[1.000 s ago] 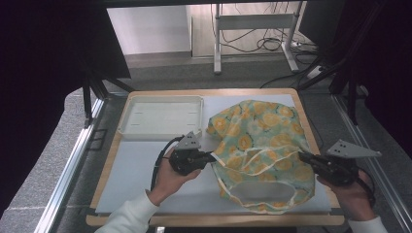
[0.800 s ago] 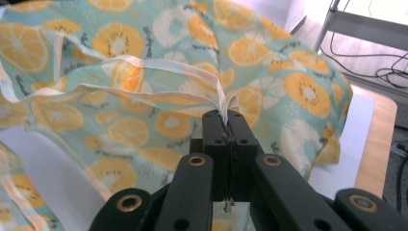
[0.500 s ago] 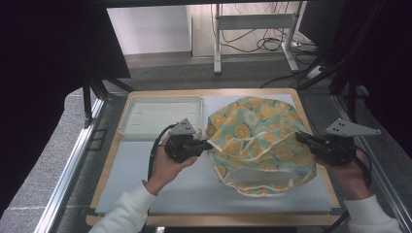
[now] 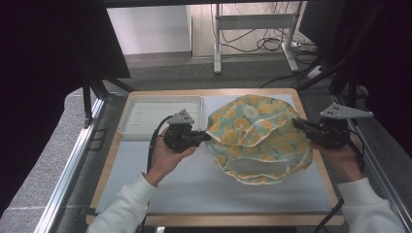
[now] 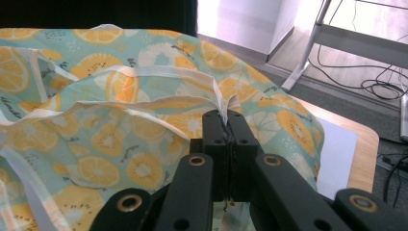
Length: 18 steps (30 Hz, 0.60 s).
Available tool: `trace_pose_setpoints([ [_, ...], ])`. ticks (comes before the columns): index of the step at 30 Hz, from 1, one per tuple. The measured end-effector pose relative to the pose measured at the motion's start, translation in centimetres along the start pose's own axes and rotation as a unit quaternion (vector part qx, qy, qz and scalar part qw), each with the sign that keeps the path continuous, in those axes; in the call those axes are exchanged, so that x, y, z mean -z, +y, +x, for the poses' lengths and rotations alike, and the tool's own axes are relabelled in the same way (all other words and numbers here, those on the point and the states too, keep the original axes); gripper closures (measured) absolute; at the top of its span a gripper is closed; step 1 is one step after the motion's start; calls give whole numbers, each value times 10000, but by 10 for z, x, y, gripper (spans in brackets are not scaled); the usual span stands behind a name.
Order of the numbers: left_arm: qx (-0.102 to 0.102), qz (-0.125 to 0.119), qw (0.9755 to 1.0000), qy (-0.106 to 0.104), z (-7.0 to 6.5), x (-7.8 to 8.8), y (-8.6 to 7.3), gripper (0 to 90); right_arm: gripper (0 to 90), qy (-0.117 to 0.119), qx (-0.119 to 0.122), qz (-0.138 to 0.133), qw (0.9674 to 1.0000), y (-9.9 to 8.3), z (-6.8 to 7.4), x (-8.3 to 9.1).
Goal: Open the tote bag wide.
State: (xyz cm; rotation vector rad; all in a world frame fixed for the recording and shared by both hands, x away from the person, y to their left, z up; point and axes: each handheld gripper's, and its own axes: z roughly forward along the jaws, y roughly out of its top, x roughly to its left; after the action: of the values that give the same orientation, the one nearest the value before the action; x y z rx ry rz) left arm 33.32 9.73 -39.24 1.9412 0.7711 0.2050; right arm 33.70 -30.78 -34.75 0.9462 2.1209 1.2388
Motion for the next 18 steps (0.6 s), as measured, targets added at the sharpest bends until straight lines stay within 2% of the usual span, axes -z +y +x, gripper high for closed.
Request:
trace_pose_setpoints([
  [6, 12, 29, 10000, 80, 7, -3, 11, 883, 882, -58, -16, 52, 10000, 10, -7, -7],
  [18, 179, 44, 9997, 133, 24, -14, 31, 887, 882, -197, -91, 99, 9997, 30, -19, -27],
])
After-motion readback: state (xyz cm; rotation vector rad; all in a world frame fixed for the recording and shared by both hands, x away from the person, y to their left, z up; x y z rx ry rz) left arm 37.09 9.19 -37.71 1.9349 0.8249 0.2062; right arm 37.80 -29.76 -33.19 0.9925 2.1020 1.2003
